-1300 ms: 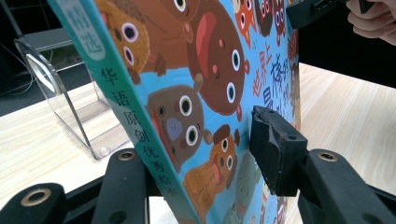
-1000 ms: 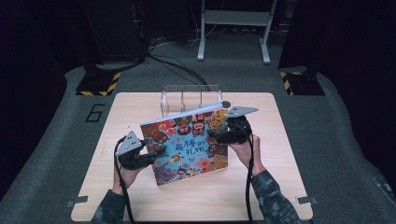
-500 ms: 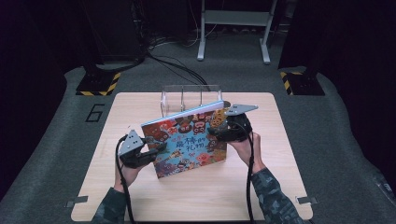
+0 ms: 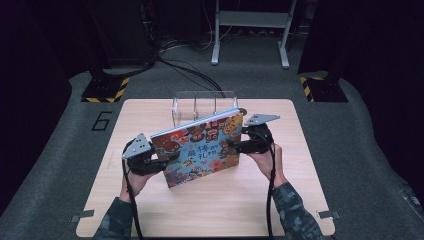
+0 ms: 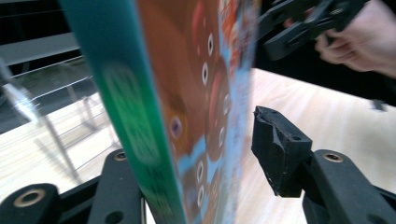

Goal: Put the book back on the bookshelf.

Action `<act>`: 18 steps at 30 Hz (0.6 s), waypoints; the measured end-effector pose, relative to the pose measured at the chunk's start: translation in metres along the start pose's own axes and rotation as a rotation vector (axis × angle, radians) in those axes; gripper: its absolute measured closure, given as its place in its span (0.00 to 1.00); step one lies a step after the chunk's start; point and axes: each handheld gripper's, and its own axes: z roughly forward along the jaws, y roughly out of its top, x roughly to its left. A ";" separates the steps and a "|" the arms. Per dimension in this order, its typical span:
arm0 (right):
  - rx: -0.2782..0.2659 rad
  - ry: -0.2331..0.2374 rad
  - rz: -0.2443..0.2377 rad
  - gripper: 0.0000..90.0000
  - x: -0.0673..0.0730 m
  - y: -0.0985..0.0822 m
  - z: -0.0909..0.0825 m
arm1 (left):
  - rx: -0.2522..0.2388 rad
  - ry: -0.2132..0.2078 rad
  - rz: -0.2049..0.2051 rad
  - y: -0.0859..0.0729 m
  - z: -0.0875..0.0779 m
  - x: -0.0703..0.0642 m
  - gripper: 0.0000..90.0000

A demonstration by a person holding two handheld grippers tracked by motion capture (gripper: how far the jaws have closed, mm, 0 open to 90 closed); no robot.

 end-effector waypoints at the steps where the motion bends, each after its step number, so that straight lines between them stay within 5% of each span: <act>1: 0.003 -0.007 0.016 0.31 -0.003 -0.001 0.001 | 0.000 0.000 0.000 0.000 0.000 0.000 0.58; 5: 0.011 0.005 0.051 0.27 -0.011 -0.003 0.009 | -0.005 -0.003 0.076 0.006 0.000 -0.003 0.69; 6: 0.003 0.029 0.068 0.26 -0.014 -0.004 0.013 | 0.013 -0.012 0.125 0.009 0.001 -0.006 0.76; 8: -0.003 0.046 0.085 0.32 -0.017 -0.004 0.016 | 0.019 -0.020 0.136 0.010 0.001 -0.006 0.79; 14: -0.033 0.049 0.073 0.39 -0.017 -0.003 0.018 | 0.032 -0.035 0.100 0.012 0.001 -0.005 0.81; 18: -0.038 0.038 0.062 0.42 -0.017 -0.003 0.018 | 0.065 -0.029 0.039 0.016 0.002 -0.003 0.82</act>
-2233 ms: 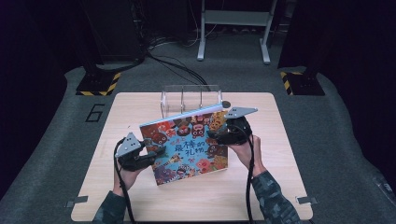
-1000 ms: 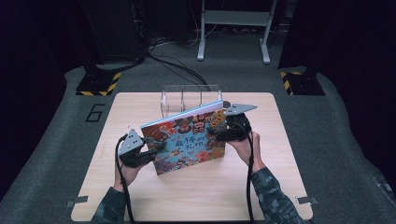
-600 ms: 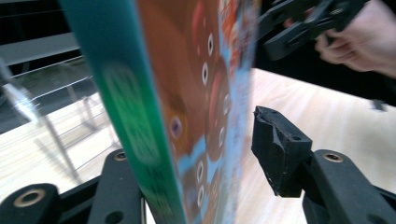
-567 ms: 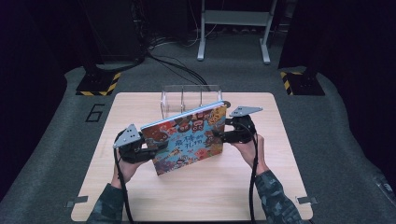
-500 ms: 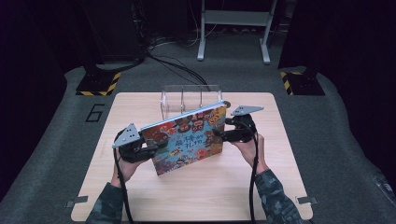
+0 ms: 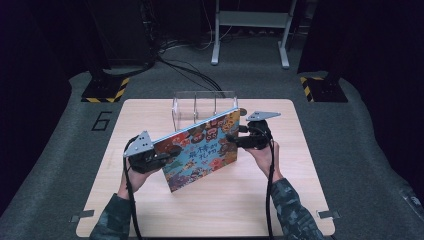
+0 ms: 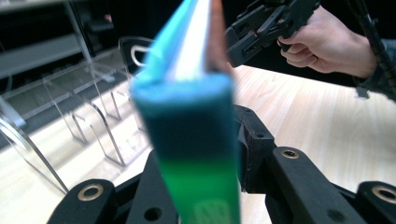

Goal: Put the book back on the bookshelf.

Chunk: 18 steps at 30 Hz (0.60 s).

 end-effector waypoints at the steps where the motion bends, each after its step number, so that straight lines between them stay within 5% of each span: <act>1: -0.003 -0.001 -0.001 0.43 0.000 0.000 0.000 | -0.002 0.002 -0.006 0.001 0.001 0.000 0.82; 5: -0.005 -0.014 -0.005 0.42 0.001 0.002 0.004 | 0.003 -0.007 -0.054 0.005 0.002 0.004 0.79; 18: -0.021 0.004 -0.009 0.40 0.004 0.009 0.013 | 0.059 0.034 -0.039 0.011 0.002 -0.003 0.81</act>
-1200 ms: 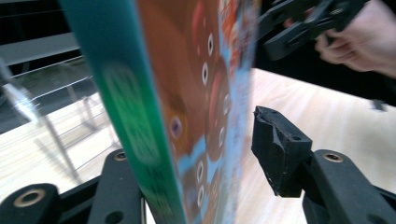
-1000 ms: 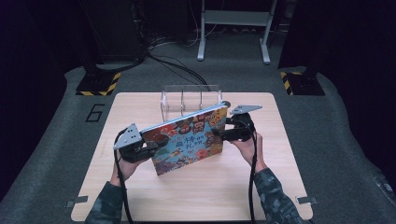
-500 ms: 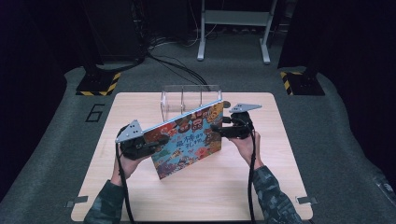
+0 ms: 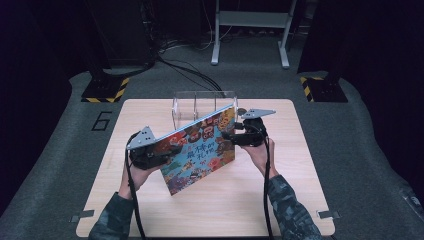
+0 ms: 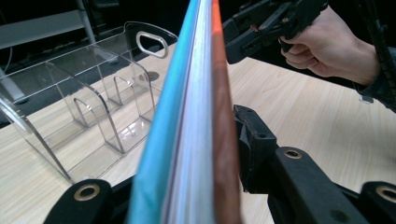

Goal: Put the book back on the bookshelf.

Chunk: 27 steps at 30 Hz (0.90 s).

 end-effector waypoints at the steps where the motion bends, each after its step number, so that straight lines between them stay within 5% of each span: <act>1: -0.005 0.001 -0.014 0.40 0.000 0.001 0.002 | 0.008 0.001 0.007 0.000 -0.001 -0.001 0.81; 11: -0.006 0.005 -0.016 0.40 0.002 0.001 0.002 | 0.014 -0.030 -0.048 -0.010 0.001 -0.008 0.77; 27: -0.017 0.004 -0.017 0.43 0.003 -0.001 -0.002 | -0.056 0.001 0.002 -0.018 0.003 -0.009 0.82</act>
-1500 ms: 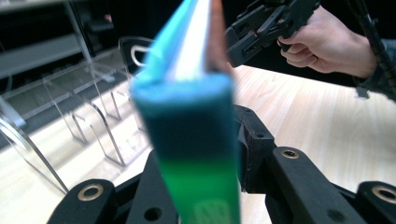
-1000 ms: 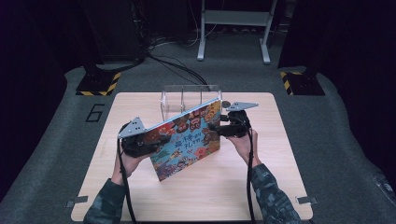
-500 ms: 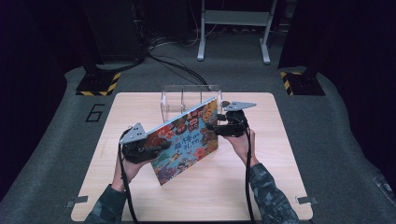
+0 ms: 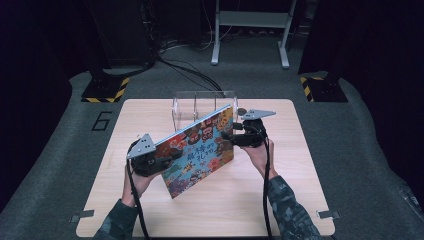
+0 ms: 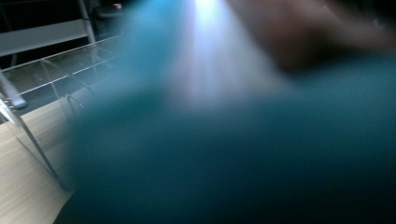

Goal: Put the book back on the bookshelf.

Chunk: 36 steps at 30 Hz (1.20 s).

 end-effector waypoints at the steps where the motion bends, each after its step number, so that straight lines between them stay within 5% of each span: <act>1: -0.003 -0.003 0.003 0.43 0.001 0.000 -0.001 | 0.000 0.000 0.000 0.000 0.000 0.000 0.82; 5: 0.000 -0.010 -0.007 0.43 0.003 0.000 -0.001 | -0.005 -0.017 -0.033 0.000 0.000 0.003 0.78; 8: -0.002 -0.005 -0.008 0.43 0.002 0.000 -0.001 | 0.037 -0.019 -0.027 0.001 -0.001 0.006 0.79; 13: -0.007 -0.005 -0.007 0.41 0.002 0.000 0.000 | -0.001 -0.021 -0.034 -0.001 0.000 0.008 0.82; 17: -0.004 -0.007 -0.007 0.40 0.003 0.000 0.000 | -0.024 -0.014 0.013 -0.001 0.001 0.001 0.84; 25: 0.030 -0.036 0.001 0.30 0.001 -0.008 -0.006 | -0.027 -0.029 0.019 0.000 0.001 -0.002 0.87; 30: 0.063 -0.123 0.067 0.21 -0.019 -0.044 -0.025 | -0.027 -0.073 0.010 0.001 0.001 0.000 0.89; 36: 0.151 -0.267 0.196 0.12 -0.056 -0.121 -0.047 | -0.020 -0.085 0.020 0.004 0.002 -0.001 0.90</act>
